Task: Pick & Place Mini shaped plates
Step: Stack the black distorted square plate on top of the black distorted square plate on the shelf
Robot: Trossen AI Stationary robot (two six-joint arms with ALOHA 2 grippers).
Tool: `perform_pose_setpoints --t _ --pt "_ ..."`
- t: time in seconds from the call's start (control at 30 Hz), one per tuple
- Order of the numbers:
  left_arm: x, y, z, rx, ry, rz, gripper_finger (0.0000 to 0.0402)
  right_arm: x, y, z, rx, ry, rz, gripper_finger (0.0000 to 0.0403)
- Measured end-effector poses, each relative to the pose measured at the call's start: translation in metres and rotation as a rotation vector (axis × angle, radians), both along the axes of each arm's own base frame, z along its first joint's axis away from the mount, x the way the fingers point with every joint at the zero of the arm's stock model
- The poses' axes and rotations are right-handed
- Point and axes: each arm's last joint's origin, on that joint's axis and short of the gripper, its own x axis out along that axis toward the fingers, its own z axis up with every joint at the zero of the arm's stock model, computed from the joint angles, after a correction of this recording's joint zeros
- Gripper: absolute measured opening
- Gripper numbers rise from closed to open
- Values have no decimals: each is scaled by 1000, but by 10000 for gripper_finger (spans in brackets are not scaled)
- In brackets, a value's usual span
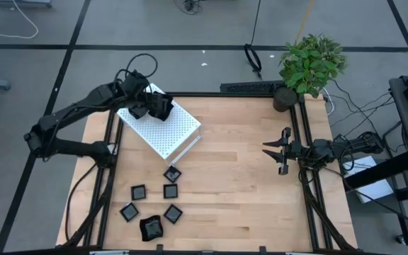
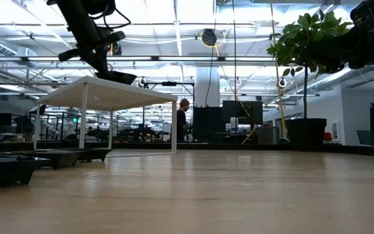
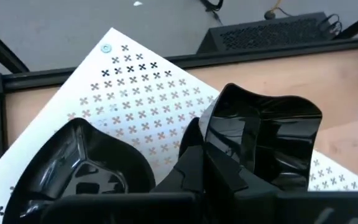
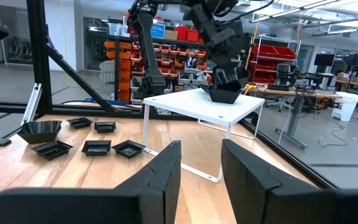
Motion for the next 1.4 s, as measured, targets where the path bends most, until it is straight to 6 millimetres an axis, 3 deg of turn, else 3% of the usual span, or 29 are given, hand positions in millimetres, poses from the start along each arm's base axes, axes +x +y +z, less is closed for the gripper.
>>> perform_pose_setpoints --t 0.27,0.53,0.8,1.0,1.1,1.23,1.4 --pt "2 -6 0 -42 -8 -133 13 0 0 0 0 0 0 102" --pt "1 -8 -1 -51 17 -138 24 0 0 0 0 0 0 102" --pt "0 -9 -1 -36 62 -192 108 0 0 0 0 0 0 102" --pt "-4 -17 30 19 -12 -319 162 0 0 0 0 0 0 102" --pt "-11 -33 49 22 -134 -422 172 0 0 0 0 0 0 102" --pt "-21 -70 63 -20 -277 -678 174 0 0 0 0 0 0 102" --pt "-29 -126 42 -211 -304 -951 175 0 0 0 0 0 0 102"
